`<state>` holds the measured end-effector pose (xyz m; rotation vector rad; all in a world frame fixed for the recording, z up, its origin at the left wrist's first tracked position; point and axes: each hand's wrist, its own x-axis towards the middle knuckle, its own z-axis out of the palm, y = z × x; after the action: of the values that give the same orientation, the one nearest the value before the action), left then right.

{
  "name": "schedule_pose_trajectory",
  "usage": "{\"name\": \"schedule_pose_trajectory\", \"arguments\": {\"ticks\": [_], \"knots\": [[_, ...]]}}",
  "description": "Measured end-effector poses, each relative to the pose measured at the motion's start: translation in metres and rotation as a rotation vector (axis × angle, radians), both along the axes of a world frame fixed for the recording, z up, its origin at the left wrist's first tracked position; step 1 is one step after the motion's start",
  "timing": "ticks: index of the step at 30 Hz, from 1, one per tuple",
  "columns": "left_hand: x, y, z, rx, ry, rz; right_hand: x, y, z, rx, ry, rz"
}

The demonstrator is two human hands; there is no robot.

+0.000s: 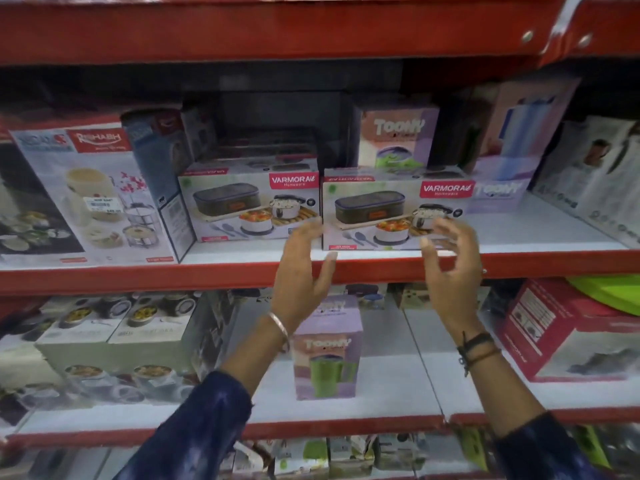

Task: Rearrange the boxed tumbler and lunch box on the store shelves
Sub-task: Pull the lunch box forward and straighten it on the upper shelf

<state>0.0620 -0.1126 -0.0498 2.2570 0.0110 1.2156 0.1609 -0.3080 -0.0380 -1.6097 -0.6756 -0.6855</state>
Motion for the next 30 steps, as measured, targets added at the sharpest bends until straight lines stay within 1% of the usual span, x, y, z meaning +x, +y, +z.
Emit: {"name": "schedule_pose_trajectory", "arguments": {"ticks": [2, 3, 5, 7, 8, 11, 13, 15, 18, 20, 22, 25, 30], "knots": [[0.02, 0.0, 0.025, -0.064, 0.031, 0.058, 0.021, -0.002, 0.013, 0.001, -0.015, -0.101], [0.028, -0.001, 0.032, -0.131, 0.06, 0.069, 0.031, -0.003, 0.017, -0.021, 0.021, -0.147], [0.042, -0.004, 0.04, -0.239, 0.106, 0.069, 0.05, -0.004, 0.019, -0.087, 0.167, -0.188], [0.053, -0.002, 0.038, -0.309, 0.165, 0.059, 0.064, -0.003, 0.016, -0.159, 0.315, -0.197], [0.058, 0.001, 0.034, -0.338, 0.203, 0.043, 0.069, -0.003, 0.014, -0.191, 0.36, -0.192], [0.064, 0.008, 0.027, -0.387, 0.264, -0.021, 0.075, 0.0, 0.01, -0.21, 0.399, -0.134], [0.059, 0.008, 0.028, -0.403, 0.264, -0.06, 0.072, -0.001, 0.005, -0.132, 0.39, -0.084], [0.047, 0.005, 0.033, -0.424, 0.236, -0.092, 0.062, -0.003, 0.001, -0.023, 0.342, -0.069], [0.022, -0.002, 0.043, -0.442, 0.127, -0.103, 0.04, -0.006, 0.005, 0.164, 0.225, -0.058], [0.002, -0.004, 0.049, -0.457, 0.029, -0.087, 0.024, -0.007, 0.014, 0.245, 0.149, -0.042], [-0.018, -0.002, 0.055, -0.482, -0.056, -0.071, 0.008, -0.004, 0.023, 0.28, 0.103, -0.022], [-0.043, 0.008, 0.052, -0.486, -0.131, 0.025, -0.014, 0.003, 0.025, 0.28, 0.084, -0.006], [-0.078, 0.022, 0.034, -0.498, -0.163, 0.132, -0.045, 0.015, 0.007, 0.216, 0.05, -0.02]]}}
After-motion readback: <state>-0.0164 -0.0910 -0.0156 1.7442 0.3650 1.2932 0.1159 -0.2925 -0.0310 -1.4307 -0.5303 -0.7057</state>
